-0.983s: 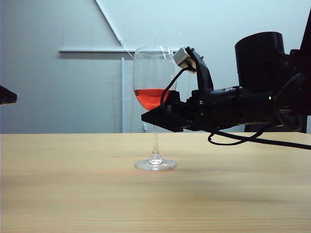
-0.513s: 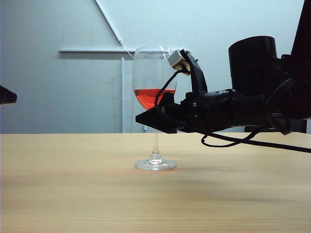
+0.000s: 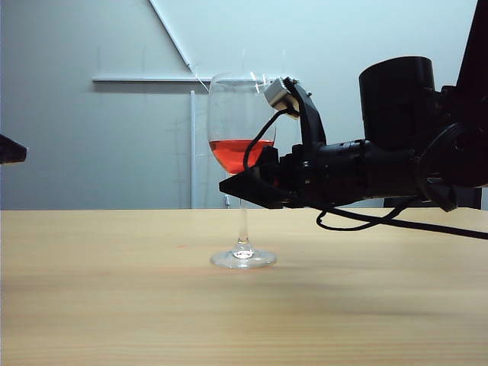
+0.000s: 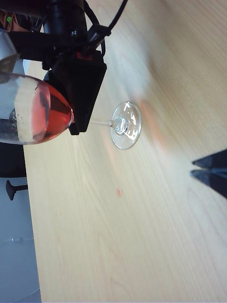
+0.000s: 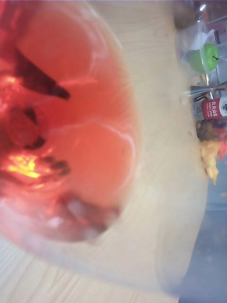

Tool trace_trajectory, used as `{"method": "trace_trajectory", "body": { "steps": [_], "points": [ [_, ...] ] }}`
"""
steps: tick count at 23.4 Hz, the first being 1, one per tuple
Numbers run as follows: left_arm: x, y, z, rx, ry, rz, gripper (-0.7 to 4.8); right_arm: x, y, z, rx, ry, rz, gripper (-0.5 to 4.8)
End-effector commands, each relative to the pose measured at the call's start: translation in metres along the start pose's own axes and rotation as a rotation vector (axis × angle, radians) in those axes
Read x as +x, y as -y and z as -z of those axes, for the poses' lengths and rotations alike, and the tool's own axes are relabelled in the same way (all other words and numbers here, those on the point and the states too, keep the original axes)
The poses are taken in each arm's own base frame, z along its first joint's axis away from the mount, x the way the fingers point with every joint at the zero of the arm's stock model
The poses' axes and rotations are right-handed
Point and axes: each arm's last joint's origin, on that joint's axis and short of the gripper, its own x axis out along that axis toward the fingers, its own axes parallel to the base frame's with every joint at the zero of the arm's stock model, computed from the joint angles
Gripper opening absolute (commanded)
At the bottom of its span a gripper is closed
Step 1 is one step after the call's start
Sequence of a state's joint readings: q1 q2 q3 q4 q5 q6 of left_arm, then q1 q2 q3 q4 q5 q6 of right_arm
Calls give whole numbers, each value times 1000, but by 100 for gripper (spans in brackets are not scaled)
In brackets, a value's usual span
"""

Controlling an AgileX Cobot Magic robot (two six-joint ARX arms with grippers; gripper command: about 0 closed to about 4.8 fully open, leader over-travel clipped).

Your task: Gently pick up the goblet, rotate it counterclockwise for two full turns (viewing from above), and then place it back on the table.

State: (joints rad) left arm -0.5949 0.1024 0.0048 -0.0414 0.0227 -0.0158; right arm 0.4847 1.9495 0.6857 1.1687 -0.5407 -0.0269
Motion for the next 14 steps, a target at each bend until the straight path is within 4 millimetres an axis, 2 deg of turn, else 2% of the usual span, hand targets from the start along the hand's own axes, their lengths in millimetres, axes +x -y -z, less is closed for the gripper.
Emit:
{"method": "trace_trajectory", "body": {
  "steps": [1,3,5,8,10,14],
  "points": [
    [0,0,-3,1,16,1,-5,0,0,-6,-21,36,-1,85],
    [0,0,-3,2,16,1,-5,0,0,-6,-21,37,-1,79],
    [0,0,-3,1,16,1,-5,0,0,-6,-21,37,-1,51],
    [0,0,-3,1,16,1,-5,0,0,-6,-22,38,-1,44],
    [0,0,-3,1,16,1,-5,0,0,-7,-21,44,-1,-4],
    [0,0,-3,1,16,1,-5,0,0,-11,13,88,12,-6]
  ]
}}
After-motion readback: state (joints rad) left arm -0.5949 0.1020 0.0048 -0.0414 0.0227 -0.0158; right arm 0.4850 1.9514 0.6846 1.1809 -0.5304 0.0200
